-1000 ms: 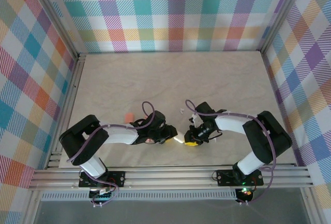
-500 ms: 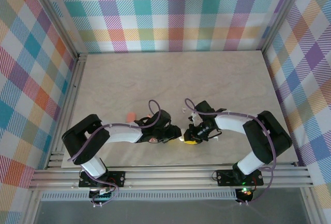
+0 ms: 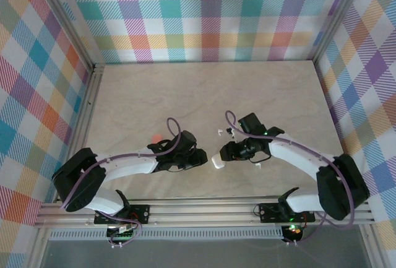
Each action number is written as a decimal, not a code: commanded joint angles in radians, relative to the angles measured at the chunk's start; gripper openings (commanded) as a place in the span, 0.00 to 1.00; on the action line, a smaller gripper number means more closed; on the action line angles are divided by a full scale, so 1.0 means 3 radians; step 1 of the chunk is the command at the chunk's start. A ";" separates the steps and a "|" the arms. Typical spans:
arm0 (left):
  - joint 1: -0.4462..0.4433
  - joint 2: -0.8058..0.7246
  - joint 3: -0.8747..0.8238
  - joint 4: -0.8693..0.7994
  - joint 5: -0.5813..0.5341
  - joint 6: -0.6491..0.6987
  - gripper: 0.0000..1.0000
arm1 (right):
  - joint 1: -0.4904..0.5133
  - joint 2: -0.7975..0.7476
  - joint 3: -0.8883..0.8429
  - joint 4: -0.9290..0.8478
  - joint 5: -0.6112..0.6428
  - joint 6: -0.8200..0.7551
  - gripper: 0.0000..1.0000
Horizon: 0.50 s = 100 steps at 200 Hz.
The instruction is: Insert wireless bluetooth earbuds into charging case
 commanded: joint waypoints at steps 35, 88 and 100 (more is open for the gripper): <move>0.0151 -0.0504 0.0143 -0.0821 -0.0367 0.0267 0.47 | 0.0240 0.0132 0.0209 -0.0317 0.0673 -0.0298 0.70; 0.0190 -0.0831 0.0137 -0.1145 -0.0547 0.0356 0.48 | 0.0603 0.0682 0.0425 -0.0271 0.0919 -0.0232 0.74; 0.0188 -0.0876 0.0112 -0.1158 -0.0557 0.0356 0.48 | 0.0631 0.0759 0.0453 -0.0262 0.0992 -0.0216 0.74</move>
